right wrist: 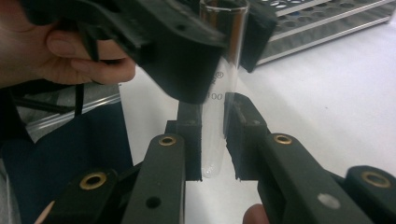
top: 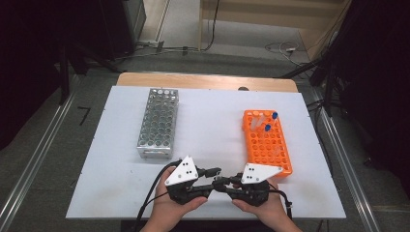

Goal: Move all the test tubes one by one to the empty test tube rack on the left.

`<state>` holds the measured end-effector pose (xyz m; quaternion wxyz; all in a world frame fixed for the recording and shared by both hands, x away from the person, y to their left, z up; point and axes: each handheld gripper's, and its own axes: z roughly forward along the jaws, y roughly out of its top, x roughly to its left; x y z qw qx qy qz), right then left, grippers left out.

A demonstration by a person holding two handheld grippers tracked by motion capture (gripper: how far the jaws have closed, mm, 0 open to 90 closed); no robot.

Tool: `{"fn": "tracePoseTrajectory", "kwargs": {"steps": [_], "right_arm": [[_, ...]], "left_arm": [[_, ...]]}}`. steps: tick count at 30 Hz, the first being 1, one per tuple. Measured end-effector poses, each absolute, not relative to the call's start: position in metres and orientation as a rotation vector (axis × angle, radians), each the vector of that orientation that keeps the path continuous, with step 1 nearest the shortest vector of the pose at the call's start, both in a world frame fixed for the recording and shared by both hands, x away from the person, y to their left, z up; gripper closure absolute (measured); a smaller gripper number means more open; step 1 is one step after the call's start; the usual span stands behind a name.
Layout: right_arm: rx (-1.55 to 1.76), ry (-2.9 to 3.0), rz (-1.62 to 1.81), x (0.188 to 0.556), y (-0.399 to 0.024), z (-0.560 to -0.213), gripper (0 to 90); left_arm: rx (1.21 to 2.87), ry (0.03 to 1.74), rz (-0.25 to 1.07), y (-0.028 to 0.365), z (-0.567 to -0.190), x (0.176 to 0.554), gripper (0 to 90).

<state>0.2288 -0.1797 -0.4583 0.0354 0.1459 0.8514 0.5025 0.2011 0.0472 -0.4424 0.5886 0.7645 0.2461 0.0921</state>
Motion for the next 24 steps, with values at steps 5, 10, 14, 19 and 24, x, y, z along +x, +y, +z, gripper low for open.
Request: {"fn": "tracePoseTrajectory", "kwargs": {"steps": [5,10,14,19,24], "right_arm": [[0.441,2.62,1.546,0.228,-0.179,-0.458,74.3],[0.444,2.624,1.561,0.228,-0.179,-0.458,74.2],[0.451,2.62,1.576,0.229,-0.179,-0.458,73.8],[0.488,2.582,1.572,0.232,-0.185,-0.455,53.0],[0.536,2.554,1.581,0.236,-0.195,-0.45,34.7]], "left_arm": [[1.784,0.578,0.217,0.045,-0.443,0.201,74.2],[1.781,0.578,0.232,0.045,-0.443,0.2,75.8],[1.776,0.588,0.237,0.046,-0.441,0.2,76.3],[1.76,0.608,0.261,0.053,-0.439,0.201,76.4],[1.749,0.636,0.279,0.061,-0.434,0.204,76.5]]}}
